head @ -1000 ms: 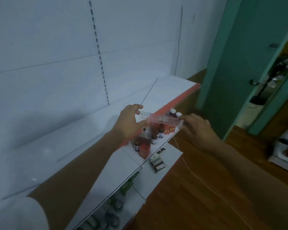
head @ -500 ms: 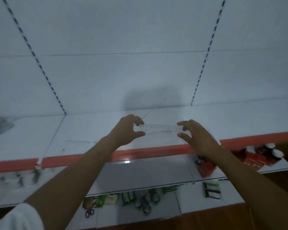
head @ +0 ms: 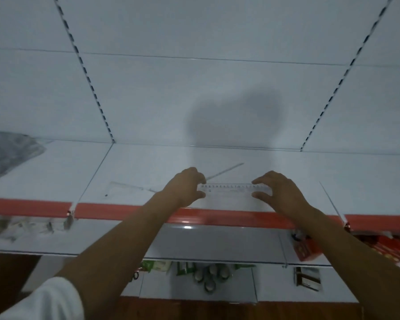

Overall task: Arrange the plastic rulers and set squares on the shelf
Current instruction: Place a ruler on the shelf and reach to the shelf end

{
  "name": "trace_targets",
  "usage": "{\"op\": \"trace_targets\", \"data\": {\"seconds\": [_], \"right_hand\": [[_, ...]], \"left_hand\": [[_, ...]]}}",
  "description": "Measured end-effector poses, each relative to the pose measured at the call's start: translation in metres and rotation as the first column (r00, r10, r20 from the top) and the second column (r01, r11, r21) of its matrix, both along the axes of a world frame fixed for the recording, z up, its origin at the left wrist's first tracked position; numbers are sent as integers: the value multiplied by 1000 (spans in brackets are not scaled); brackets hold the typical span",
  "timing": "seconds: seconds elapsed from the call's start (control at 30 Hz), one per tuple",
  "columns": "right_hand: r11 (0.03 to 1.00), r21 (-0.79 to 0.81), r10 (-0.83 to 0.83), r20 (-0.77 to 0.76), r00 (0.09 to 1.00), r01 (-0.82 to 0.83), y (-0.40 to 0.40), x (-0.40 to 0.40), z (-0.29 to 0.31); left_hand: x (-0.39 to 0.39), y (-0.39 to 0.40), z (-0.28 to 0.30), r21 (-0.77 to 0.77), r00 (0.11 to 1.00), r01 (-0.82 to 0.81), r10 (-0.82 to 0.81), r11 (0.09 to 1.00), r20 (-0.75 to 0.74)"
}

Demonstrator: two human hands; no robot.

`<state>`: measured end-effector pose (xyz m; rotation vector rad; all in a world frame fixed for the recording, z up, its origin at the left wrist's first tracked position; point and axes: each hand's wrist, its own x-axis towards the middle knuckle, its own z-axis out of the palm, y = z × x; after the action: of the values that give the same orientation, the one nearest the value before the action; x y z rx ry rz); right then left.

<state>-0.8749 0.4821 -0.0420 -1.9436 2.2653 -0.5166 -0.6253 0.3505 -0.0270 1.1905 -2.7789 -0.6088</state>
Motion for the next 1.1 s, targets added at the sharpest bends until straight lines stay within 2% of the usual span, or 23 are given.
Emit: {"op": "trace_targets", "data": {"seconds": [0.27,0.4,0.5,0.77,0.9,0.97,1.1], "right_hand": [[997,78,6,63,998,-11,-15,-18,-24],[994,98,45,20,999,-47,-21,-27,-29],[994,101,53,-1,999,-52,-25,-30,-30],[996,87,12,68,998,-18,-23,-28,-30],[995,94,15,56,998,-21,-21,-25,-30],[1000,24,18,42,999,-19,-18,-25,-29],[968,-251,24,81,996,-3,-14,-27,-13]], "left_hand": [[-17,-7,-4,14,998,-27,26,1000,60],[-23,-7,-9,28,995,-41,38,999,95],[-26,-8,-11,32,994,-63,60,998,89],[-27,-7,-13,30,993,-79,77,996,86],[-25,-4,-10,-30,996,-45,47,999,77],[-27,-2,-6,-53,999,-28,30,998,41],[-34,4,6,-57,1000,30,-30,998,4]]}}
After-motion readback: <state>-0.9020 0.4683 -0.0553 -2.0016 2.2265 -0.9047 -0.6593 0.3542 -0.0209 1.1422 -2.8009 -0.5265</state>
